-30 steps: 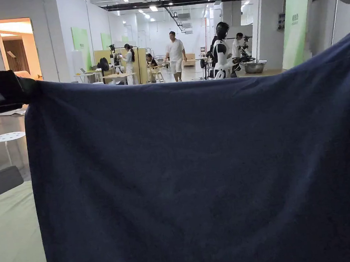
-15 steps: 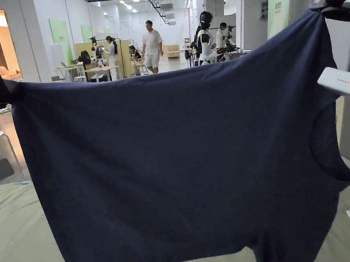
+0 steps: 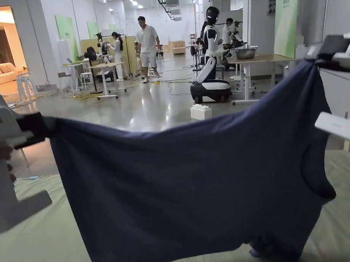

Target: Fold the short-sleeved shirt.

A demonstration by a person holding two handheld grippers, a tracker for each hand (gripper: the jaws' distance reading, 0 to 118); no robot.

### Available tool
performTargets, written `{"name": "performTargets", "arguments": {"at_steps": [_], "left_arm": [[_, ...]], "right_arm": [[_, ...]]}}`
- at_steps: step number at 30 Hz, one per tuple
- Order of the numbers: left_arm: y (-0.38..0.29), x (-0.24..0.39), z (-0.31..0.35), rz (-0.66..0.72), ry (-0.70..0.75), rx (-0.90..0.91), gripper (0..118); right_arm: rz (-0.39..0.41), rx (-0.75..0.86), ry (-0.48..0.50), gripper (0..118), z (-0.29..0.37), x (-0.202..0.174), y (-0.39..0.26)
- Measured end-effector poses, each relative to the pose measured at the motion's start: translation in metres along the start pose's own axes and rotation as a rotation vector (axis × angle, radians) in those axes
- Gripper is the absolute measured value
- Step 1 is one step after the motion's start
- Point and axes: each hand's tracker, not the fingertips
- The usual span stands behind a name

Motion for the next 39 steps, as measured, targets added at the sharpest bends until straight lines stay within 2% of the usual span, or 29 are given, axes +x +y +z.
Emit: {"name": "performTargets", "arguments": {"at_steps": [4,6,11,14,18,22,24,25,27,29,30,32,36,37,39], "left_arm": [[-0.042,-0.022,0.001,0.051,-0.035,-0.053,8],[-0.061,-0.030,0.006,0.102,-0.043,-0.076,8],[-0.107,-0.035,0.048,0.072,-0.111,-0.109,8],[-0.143,-0.038,0.084,0.067,-0.154,-0.153,8],[-0.205,-0.067,0.136,0.139,-0.179,-0.249,8],[-0.271,-0.101,0.187,0.198,-0.173,-0.270,8],[-0.304,-0.114,0.205,0.192,-0.168,-0.307,8],[-0.319,-0.119,0.211,0.181,-0.159,-0.351,8],[-0.350,-0.128,0.225,0.150,-0.157,-0.369,8],[-0.370,-0.132,0.229,0.186,-0.150,-0.430,8],[-0.381,-0.129,0.234,0.192,-0.116,-0.447,8],[-0.394,-0.135,0.235,0.192,-0.087,-0.458,8],[-0.400,-0.125,0.235,0.240,-0.039,-0.484,8],[-0.401,-0.125,0.235,0.248,-0.035,-0.495,8],[-0.417,-0.154,0.224,0.251,-0.027,-0.511,8]], "right_arm": [[-0.032,-0.055,0.010,2,0.014,0.022,-0.050],[-0.043,-0.078,-0.006,2,0.010,0.045,-0.066],[-0.100,-0.103,0.034,2,0.060,0.080,-0.106],[-0.062,-0.181,0.022,2,0.112,0.094,-0.135],[-0.071,-0.230,0.036,2,0.185,0.111,-0.177],[-0.156,-0.258,0.009,2,0.258,0.132,-0.233],[-0.199,-0.284,-0.029,2,0.286,0.141,-0.262],[-0.194,-0.309,-0.041,2,0.300,0.145,-0.277],[-0.245,-0.383,-0.086,1,0.316,0.158,-0.307],[-0.210,-0.442,-0.163,1,0.326,0.161,-0.331],[-0.220,-0.474,-0.179,1,0.331,0.167,-0.344],[-0.285,-0.486,-0.230,1,0.338,0.175,-0.365],[-0.281,-0.566,-0.325,1,0.345,0.189,-0.395],[-0.294,-0.572,-0.320,1,0.347,0.191,-0.399],[-0.266,-0.594,-0.359,1,0.349,0.193,-0.407]]}}
